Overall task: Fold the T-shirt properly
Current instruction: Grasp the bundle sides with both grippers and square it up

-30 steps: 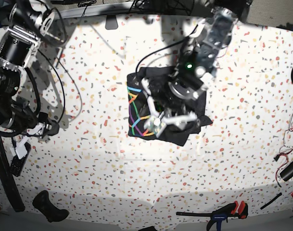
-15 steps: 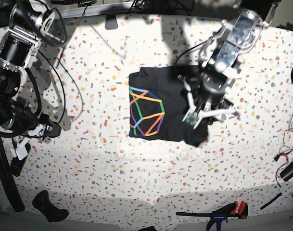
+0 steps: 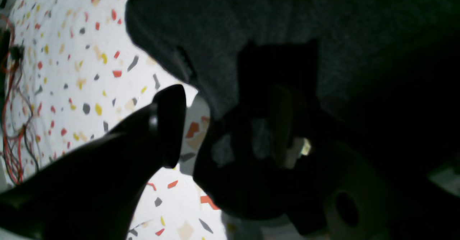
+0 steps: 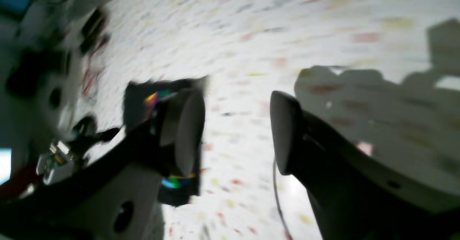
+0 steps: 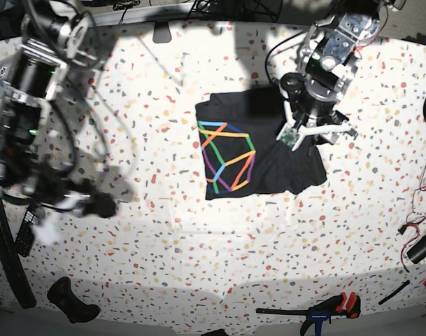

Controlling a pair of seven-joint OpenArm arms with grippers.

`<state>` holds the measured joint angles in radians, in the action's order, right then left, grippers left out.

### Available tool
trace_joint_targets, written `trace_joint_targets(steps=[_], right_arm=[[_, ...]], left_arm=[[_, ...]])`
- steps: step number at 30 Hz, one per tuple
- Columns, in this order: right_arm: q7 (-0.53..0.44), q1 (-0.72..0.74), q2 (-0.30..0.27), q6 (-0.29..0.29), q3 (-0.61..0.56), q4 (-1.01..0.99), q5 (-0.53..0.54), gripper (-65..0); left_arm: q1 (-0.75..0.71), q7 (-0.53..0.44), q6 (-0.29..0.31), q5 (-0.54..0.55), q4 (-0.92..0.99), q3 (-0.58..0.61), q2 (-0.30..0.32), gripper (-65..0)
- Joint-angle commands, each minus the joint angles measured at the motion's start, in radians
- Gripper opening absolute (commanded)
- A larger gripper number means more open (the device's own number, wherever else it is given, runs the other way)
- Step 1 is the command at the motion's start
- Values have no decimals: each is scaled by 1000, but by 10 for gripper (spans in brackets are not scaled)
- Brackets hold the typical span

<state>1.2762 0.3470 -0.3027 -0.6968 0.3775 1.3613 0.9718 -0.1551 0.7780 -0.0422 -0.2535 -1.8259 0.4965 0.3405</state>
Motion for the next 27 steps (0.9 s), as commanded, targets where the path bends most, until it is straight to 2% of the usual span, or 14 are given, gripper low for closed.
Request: trace_joint_targets(steps=[1, 6, 8, 12, 15, 18, 20, 24, 27], right_arm=[[-16, 39, 9, -1, -29, 17, 31, -327], [-86, 85, 124, -1, -221, 17, 5, -327], [-148, 102, 165, -1, -293, 17, -66, -327], [-253, 116, 249, -1, -414, 17, -283, -327], [-261, 116, 314, -1, -473, 17, -360, -327], [-314, 116, 363, -1, -492, 17, -455, -327], [-342, 116, 379, -1, -492, 17, -504, -327], [-345, 115, 381, -1, -491, 17, -563, -327], [-393, 113, 370, 10, -486, 17, -612, -327]], left_arm=[[6, -17, 0, -7, -33, -4, 4, -295], [6, -16, 0, -6, -105, -4, 4, -295], [6, -8, 0, 1, -123, -4, 4, -295], [4, -8, -4, 28, -151, -4, 3, -295], [-25, -8, -42, 35, -229, -4, 3, -295], [-78, -41, -40, 65, -301, -4, 4, -295], [-101, -84, -40, 64, -297, -4, 4, -295], [-111, -75, -40, 70, -277, -4, 3, -295], [-130, -74, -39, 113, -276, -4, 3, -295]])
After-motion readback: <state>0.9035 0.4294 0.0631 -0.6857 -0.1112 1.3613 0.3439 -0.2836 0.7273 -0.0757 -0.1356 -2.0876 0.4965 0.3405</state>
